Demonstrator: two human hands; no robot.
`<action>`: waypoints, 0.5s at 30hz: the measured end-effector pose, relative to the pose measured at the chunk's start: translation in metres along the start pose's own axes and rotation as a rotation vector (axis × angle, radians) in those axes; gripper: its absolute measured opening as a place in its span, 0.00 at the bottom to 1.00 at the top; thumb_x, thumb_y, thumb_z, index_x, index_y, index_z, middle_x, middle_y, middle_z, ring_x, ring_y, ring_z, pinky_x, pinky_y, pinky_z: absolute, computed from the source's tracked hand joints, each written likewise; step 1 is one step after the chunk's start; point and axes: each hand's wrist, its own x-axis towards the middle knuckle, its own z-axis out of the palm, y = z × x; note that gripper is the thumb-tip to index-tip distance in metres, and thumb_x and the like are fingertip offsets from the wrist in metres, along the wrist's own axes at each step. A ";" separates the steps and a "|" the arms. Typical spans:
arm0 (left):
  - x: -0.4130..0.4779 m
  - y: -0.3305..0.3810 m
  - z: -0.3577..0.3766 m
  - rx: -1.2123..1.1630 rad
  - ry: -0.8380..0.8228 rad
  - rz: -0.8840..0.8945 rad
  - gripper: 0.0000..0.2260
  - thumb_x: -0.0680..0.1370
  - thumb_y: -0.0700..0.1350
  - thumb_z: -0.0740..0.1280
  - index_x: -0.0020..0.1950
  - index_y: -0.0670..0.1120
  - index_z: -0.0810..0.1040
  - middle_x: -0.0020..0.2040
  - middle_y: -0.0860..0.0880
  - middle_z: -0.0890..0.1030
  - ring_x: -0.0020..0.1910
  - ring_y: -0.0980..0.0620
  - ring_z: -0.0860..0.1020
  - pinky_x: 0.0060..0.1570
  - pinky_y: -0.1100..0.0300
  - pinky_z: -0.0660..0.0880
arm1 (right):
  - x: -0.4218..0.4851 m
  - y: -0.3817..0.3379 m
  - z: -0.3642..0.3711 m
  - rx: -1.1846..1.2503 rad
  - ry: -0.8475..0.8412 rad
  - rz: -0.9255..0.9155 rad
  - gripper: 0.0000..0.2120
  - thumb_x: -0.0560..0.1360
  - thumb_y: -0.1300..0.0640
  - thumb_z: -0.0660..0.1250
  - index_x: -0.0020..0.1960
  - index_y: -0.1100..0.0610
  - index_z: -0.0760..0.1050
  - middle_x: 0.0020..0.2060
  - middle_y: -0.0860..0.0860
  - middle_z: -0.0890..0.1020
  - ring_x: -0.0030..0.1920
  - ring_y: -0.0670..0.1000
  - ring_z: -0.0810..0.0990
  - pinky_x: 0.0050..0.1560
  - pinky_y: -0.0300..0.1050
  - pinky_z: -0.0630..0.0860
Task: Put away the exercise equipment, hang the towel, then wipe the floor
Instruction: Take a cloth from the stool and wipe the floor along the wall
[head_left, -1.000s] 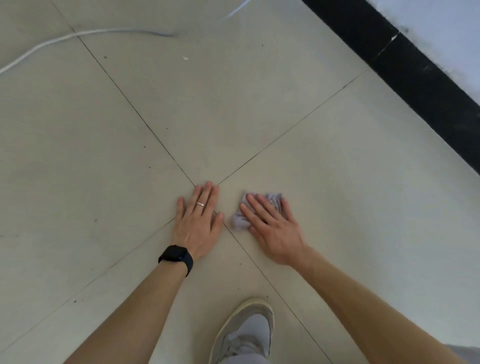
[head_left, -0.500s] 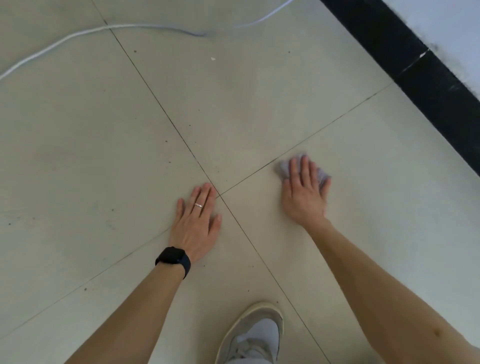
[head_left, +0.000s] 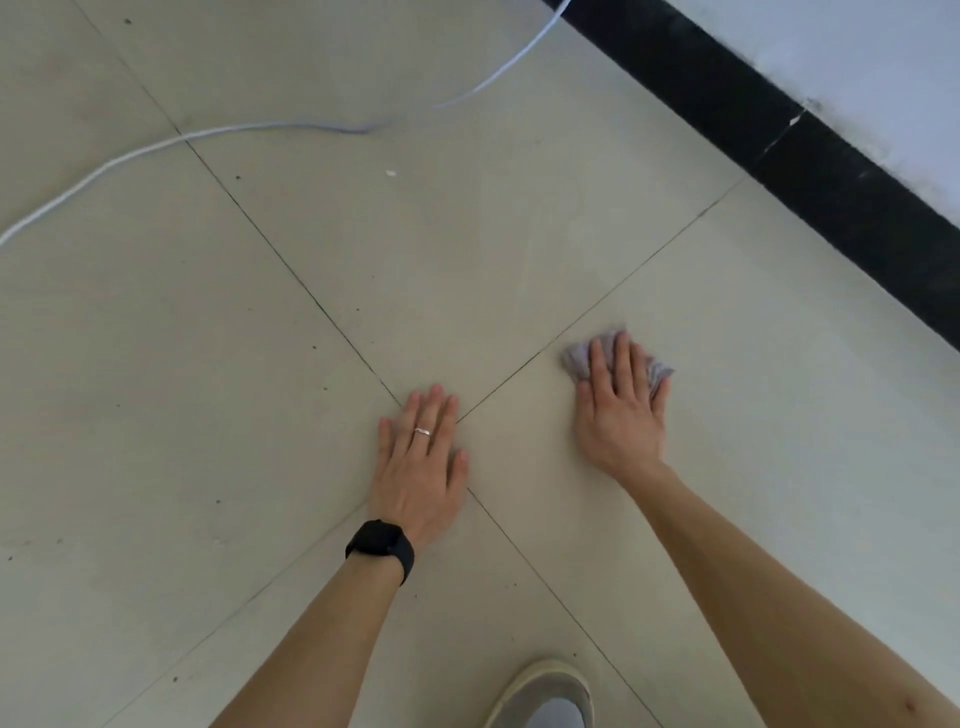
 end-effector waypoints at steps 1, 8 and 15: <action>0.012 0.008 0.001 0.008 -0.013 0.024 0.28 0.82 0.54 0.48 0.82 0.50 0.48 0.81 0.54 0.43 0.79 0.53 0.38 0.77 0.43 0.41 | -0.025 0.001 0.010 -0.026 0.029 -0.084 0.26 0.84 0.44 0.44 0.81 0.45 0.45 0.81 0.49 0.45 0.80 0.49 0.40 0.78 0.61 0.41; 0.101 0.072 -0.003 0.095 -0.036 0.207 0.29 0.80 0.58 0.44 0.82 0.53 0.49 0.82 0.53 0.44 0.80 0.50 0.42 0.76 0.42 0.41 | -0.021 0.065 -0.005 -0.190 0.034 -0.478 0.25 0.84 0.42 0.44 0.81 0.42 0.49 0.81 0.46 0.52 0.80 0.50 0.53 0.78 0.58 0.49; 0.167 0.091 -0.007 0.169 -0.018 0.239 0.28 0.81 0.60 0.45 0.81 0.57 0.45 0.81 0.53 0.40 0.80 0.49 0.41 0.76 0.41 0.39 | 0.030 0.067 -0.021 0.044 0.069 0.093 0.26 0.84 0.43 0.42 0.81 0.43 0.44 0.81 0.48 0.42 0.80 0.49 0.38 0.78 0.62 0.44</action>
